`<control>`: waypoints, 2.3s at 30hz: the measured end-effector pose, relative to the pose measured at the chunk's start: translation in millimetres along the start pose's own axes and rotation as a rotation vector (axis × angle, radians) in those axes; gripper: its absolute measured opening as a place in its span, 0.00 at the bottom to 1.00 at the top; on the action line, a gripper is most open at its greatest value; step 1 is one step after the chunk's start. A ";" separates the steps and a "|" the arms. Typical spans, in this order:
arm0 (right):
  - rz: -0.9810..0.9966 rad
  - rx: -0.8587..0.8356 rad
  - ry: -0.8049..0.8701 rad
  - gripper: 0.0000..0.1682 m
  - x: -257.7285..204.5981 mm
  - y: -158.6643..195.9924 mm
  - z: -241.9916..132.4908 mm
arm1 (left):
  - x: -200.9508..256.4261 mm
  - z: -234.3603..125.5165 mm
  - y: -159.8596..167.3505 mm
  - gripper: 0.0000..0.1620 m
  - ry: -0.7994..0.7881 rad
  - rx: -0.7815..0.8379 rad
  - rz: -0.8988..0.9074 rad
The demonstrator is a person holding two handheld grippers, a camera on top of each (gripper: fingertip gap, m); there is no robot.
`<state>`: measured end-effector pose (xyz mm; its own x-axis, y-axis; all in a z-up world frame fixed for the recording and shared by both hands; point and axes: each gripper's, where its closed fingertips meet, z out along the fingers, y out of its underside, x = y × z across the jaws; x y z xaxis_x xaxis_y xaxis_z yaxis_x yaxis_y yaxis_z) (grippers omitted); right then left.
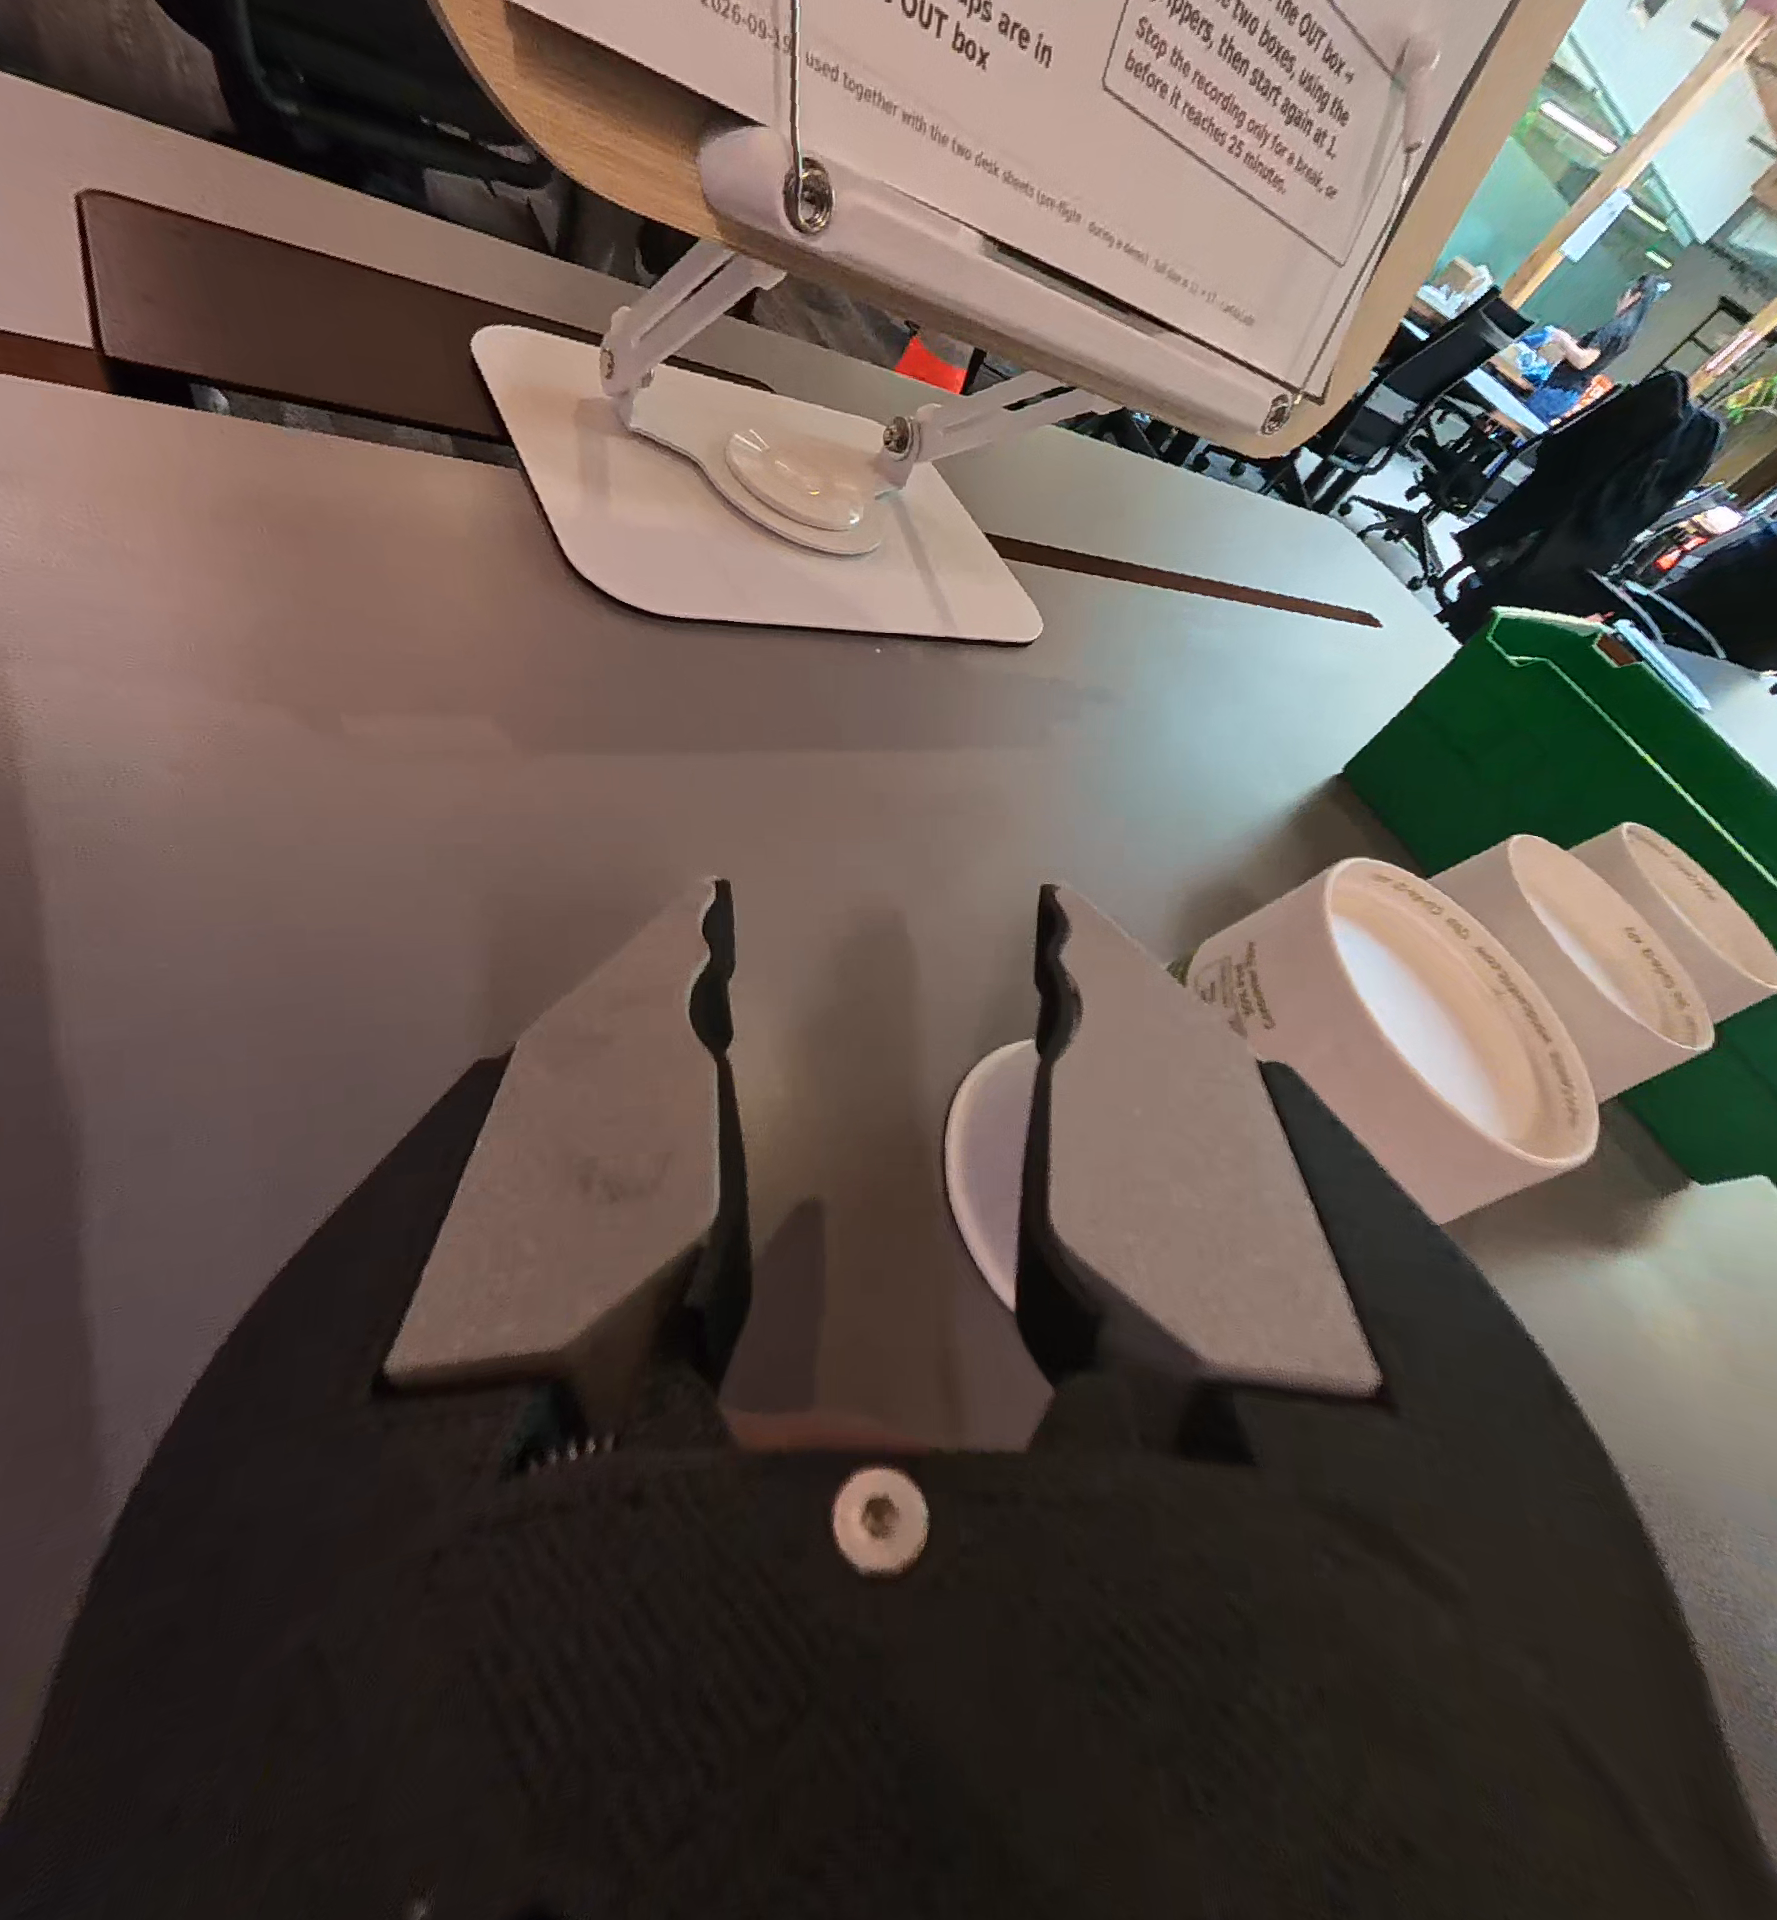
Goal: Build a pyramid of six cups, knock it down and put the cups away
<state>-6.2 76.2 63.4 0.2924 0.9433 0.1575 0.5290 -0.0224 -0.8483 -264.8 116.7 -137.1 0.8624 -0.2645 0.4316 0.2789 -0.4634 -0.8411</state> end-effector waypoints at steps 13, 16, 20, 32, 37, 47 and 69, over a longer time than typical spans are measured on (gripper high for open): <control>-0.157 -0.524 -0.095 0.46 -0.3 47.5 49.0 | -9.1 8.1 12.4 0.34 -0.024 -0.053 -0.002; -0.202 -0.606 -0.099 0.46 0.4 51.7 54.7 | -9.1 8.6 12.6 0.34 -0.021 -0.056 -0.006; -0.223 -0.660 -0.139 0.46 -5.6 47.5 61.2 | -7.9 8.9 12.7 0.34 -0.020 -0.058 -0.001; -0.235 -0.822 -0.176 0.46 -8.7 54.6 76.2 | -5.0 8.9 13.0 0.34 -0.003 -0.061 -0.012; -0.229 -0.850 -0.184 0.46 -8.9 58.4 80.8 | -4.7 8.8 13.2 0.34 0.002 -0.062 -0.020; -0.221 -0.874 -0.196 0.46 -6.6 61.8 86.1 | -3.8 8.9 13.6 0.34 0.007 -0.066 -0.022; -0.211 -0.830 -0.210 0.44 -9.6 54.3 88.4 | -4.0 9.2 14.0 0.34 0.010 -0.068 -0.027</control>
<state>-50.7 95.2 -28.9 0.0140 0.9945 0.1041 0.9874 0.0026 -0.1583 -260.4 119.1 -153.5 0.8508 -0.2594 0.4570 0.2719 -0.5270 -0.8052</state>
